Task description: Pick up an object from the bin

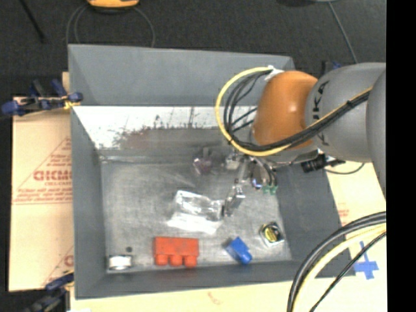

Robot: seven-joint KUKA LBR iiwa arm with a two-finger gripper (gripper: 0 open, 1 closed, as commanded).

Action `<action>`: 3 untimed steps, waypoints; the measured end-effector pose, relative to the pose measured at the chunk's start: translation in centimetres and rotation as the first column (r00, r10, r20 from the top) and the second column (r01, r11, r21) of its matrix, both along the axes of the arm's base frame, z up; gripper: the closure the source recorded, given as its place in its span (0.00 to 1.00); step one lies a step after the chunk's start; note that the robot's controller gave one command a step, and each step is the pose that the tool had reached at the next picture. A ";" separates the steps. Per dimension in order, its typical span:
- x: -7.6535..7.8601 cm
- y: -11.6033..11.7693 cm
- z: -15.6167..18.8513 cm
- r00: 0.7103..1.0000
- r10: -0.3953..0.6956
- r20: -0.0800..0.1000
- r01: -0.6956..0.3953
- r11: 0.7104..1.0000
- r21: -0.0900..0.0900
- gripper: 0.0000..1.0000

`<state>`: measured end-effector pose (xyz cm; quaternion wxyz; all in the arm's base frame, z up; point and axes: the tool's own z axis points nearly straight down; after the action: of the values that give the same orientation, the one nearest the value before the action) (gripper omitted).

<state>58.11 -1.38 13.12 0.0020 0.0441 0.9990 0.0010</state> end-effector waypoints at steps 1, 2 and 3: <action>-1.7 1.0 -1.8 0.994 -0.104 0.016 0.104 0.995 -0.001 0.00; -7.2 8.3 1.4 0.999 -0.047 -0.001 0.047 0.999 0.001 0.00; -4.9 6.1 -2.2 0.981 0.193 0.004 -0.193 0.981 -0.002 0.00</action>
Offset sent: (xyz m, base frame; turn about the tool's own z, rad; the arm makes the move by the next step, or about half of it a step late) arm -0.0557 0.0307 -0.0612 0.1872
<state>53.26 4.77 10.96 0.0038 -0.0529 0.9986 0.0007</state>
